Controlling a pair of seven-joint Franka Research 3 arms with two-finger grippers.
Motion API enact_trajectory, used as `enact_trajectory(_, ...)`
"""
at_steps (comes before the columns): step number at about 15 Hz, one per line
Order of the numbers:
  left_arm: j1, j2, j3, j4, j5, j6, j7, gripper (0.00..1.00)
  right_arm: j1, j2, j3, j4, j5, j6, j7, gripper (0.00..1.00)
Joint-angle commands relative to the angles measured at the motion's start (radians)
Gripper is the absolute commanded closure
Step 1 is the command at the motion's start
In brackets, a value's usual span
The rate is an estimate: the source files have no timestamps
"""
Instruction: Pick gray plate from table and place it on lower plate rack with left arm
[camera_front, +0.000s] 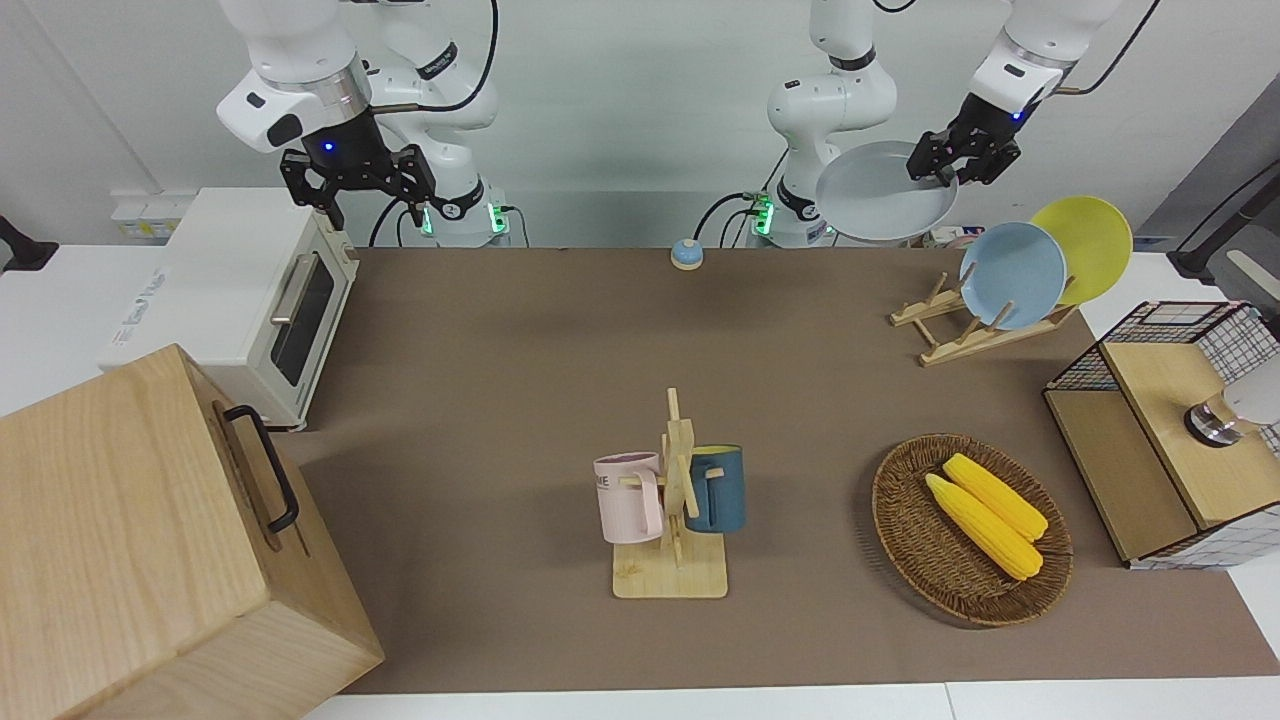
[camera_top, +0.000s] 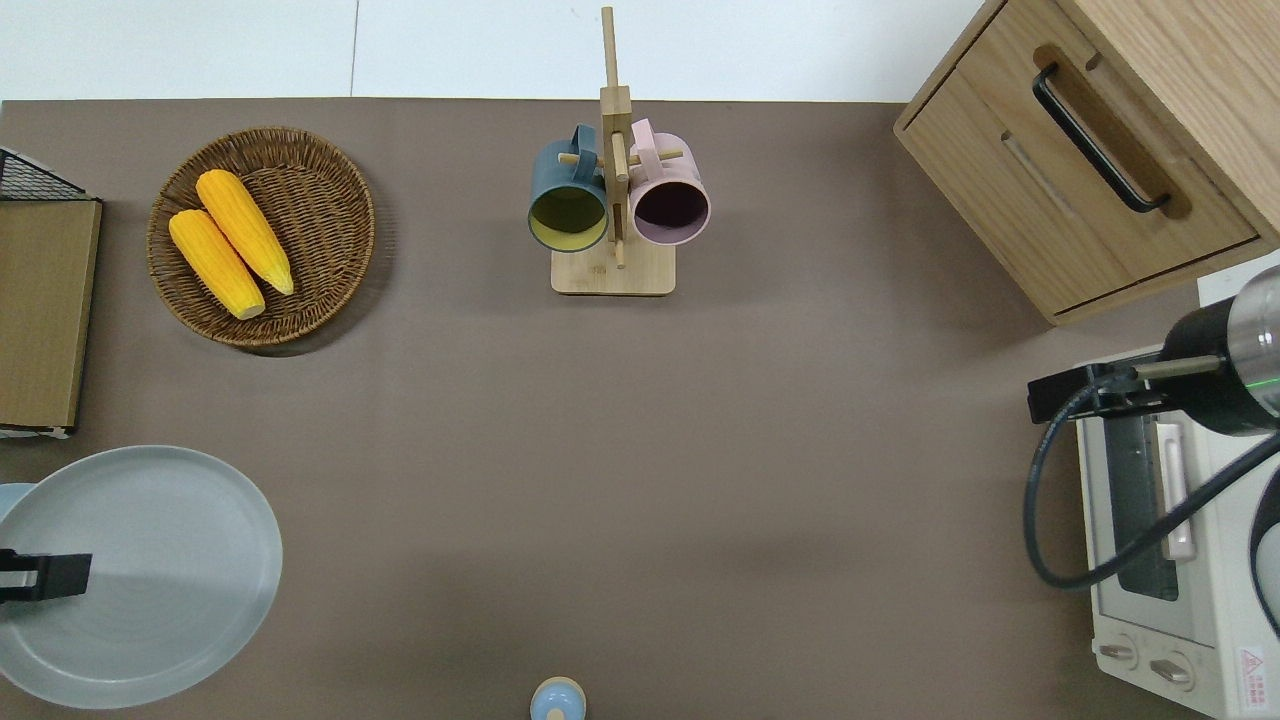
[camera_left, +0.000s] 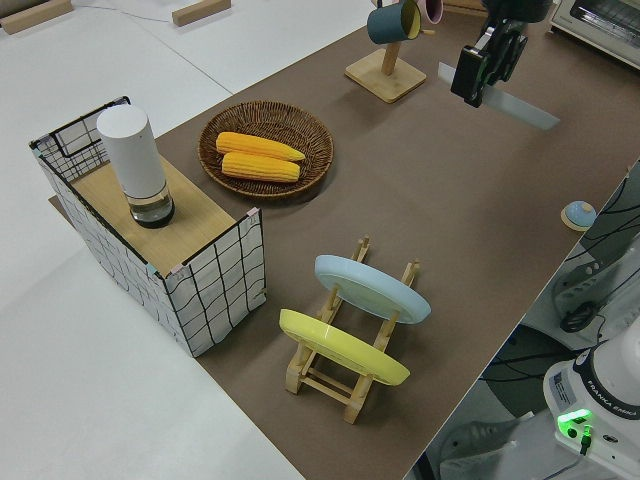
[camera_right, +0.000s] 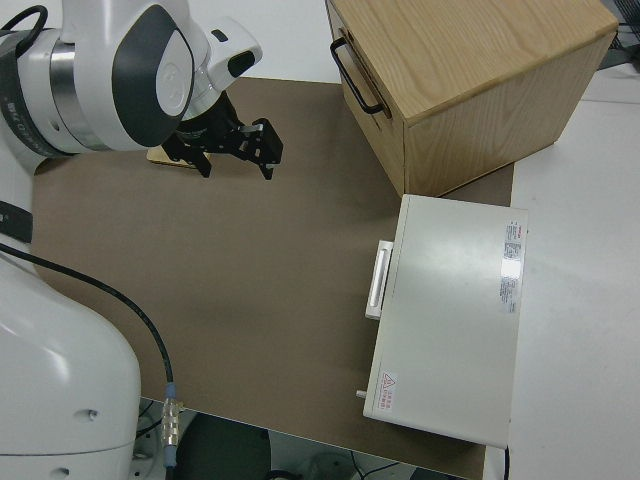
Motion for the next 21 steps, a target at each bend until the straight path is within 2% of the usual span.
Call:
enact_trajectory(1,-0.005,0.020,-0.013,0.020,0.106,-0.064,-0.027,1.00,-0.007,-0.002,0.007,0.006,0.007,-0.014,0.000,0.011)
enact_trajectory(6,-0.006,0.025,-0.016,-0.018,0.199,-0.101,-0.079,1.00,-0.007,-0.002,0.007,0.006,0.007,-0.014,0.000,0.013)
enact_trajectory(10,-0.008,0.051,-0.092,-0.087,0.306,-0.114,-0.249,1.00,-0.007,-0.002,0.007,0.006,0.007,-0.014,0.000,0.013)
enact_trajectory(15,-0.009,0.118,-0.146,-0.136,0.397,-0.131,-0.498,1.00,-0.007,-0.002,0.007,0.006,0.007,-0.014,0.000,0.013)
enact_trajectory(17,-0.009,0.133,-0.163,-0.160,0.446,-0.131,-0.526,1.00,-0.007,-0.002,0.005,0.006,0.007,-0.014,0.000,0.011)
enact_trajectory(21,-0.003,0.155,-0.165,-0.197,0.540,-0.131,-0.536,1.00,-0.007,-0.002,0.005,0.006,0.007,-0.014,0.000,0.013)
